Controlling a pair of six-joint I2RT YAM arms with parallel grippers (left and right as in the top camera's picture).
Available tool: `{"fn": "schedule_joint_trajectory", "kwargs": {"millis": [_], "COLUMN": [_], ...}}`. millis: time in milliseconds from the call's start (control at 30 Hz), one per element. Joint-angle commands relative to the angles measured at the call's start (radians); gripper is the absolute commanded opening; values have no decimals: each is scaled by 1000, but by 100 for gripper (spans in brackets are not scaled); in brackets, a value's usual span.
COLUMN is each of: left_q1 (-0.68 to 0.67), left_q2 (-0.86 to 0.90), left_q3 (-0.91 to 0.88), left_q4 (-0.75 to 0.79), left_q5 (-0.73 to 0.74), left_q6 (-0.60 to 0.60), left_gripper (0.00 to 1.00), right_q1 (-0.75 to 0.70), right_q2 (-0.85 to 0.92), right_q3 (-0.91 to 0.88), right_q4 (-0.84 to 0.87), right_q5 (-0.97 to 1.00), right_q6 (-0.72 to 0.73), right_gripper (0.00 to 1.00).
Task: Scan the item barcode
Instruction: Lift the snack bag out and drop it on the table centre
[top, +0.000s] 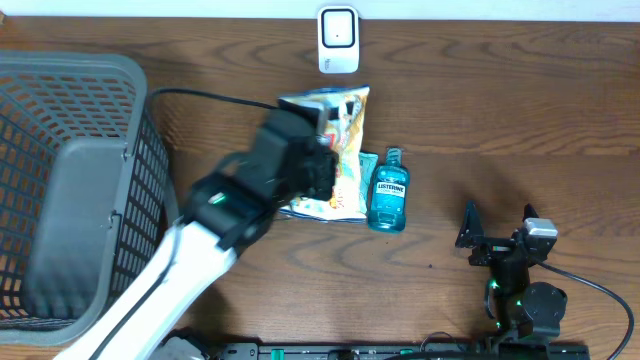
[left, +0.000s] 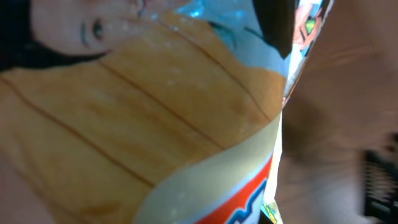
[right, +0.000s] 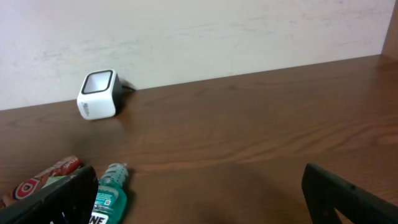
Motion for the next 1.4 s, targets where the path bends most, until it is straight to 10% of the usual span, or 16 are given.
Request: {"fn": "schedule_joint_trajectory", "kwargs": {"millis": [0,833,1033,1133,1367], "left_q1": [-9,-29,-33,-45,-45], "left_q2": [92,385,385,373,216], "left_q3": [-5,-237,-242,-242,-168], "left_q4": [2,279,273,267,269], "left_q5": [-117,-201,-198,-198,-243], "left_q6": [-111,-440,-443,-437,-198], "left_gripper": [8,9,44,97,98], "right_q1": [9,9,9,9,9], "right_q2": [-4,-4,-4,-4,-4], "right_q3": [-1,-1,-1,-1,-1], "right_q4": [-3,-3,-3,-3,-3], "right_q5": [4,4,4,4,4], "right_q6": [-11,-11,-11,-11,-11], "right_gripper": [99,99,99,99,99]}}
